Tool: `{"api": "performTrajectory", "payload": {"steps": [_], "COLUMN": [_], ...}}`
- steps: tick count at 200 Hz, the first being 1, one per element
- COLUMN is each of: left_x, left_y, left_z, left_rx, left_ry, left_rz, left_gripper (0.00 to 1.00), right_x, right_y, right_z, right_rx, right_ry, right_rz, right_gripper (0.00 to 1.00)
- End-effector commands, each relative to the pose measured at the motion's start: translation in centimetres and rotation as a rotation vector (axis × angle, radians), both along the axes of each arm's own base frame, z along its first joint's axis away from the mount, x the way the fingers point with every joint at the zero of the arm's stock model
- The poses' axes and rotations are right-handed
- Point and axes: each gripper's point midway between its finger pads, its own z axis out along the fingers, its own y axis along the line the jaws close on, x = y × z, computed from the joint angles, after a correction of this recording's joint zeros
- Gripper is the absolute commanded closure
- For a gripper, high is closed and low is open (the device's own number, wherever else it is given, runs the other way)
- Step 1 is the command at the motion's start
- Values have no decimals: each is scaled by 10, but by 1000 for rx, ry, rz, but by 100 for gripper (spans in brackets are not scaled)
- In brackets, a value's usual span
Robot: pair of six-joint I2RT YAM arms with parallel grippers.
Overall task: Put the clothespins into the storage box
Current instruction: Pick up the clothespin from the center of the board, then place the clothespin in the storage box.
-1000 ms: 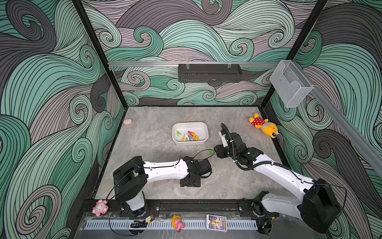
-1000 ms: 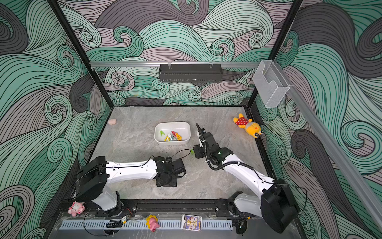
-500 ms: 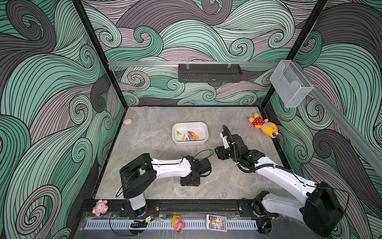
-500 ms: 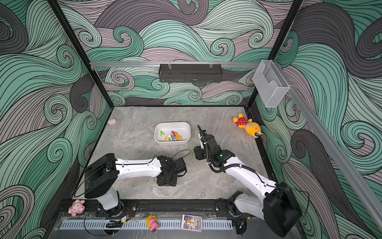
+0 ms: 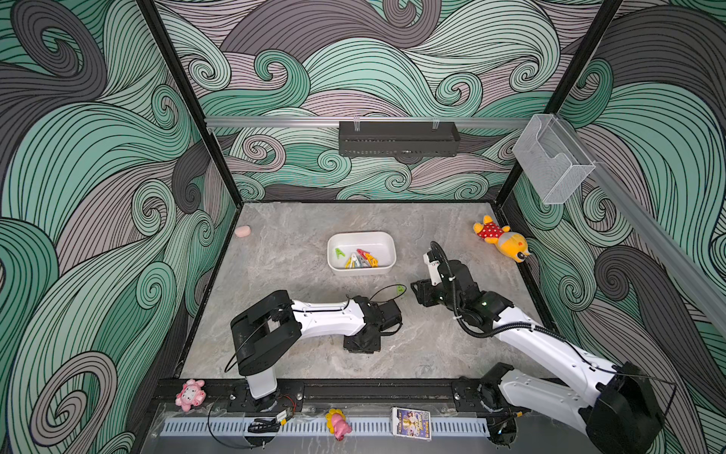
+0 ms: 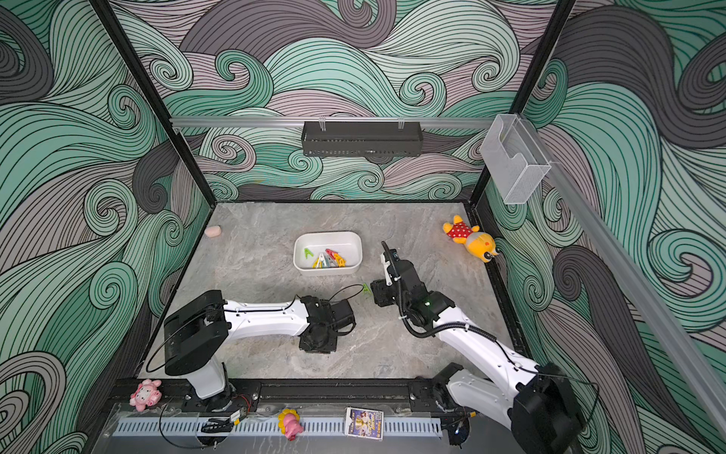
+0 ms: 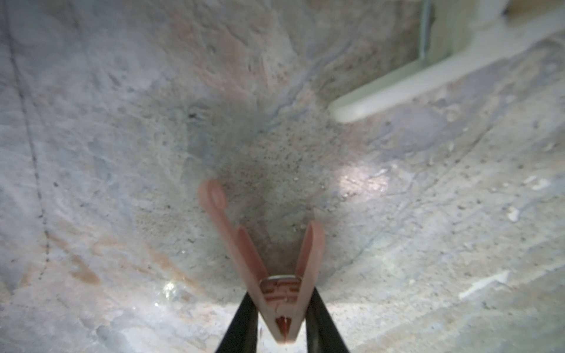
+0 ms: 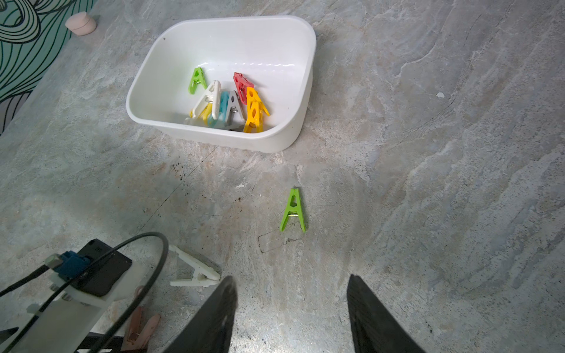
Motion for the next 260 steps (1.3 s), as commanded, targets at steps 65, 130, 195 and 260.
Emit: {"api": "performTrajectory", "payload": {"steps": [65,130,195,260], "left_x": [1,73,183,273], "left_y": [19,13,11,22], "left_z": [32,104,156,127], "left_rx": [4,-162,-283,-313], "left_ry": [-31,-121,-210,-191], "left_rz": [-24,-26,-56,-37], "left_gripper": [81,81,81,80], "right_x": [5,9,12,6], "right_y": [1,1,7,15], "right_z": [4,13,14,26], "right_rx": [19,11,10,44], "right_ry": [-5,-18,5,43], "right_rz": [-19,-25,-5,24], "right_gripper": [41,41,41,41]}}
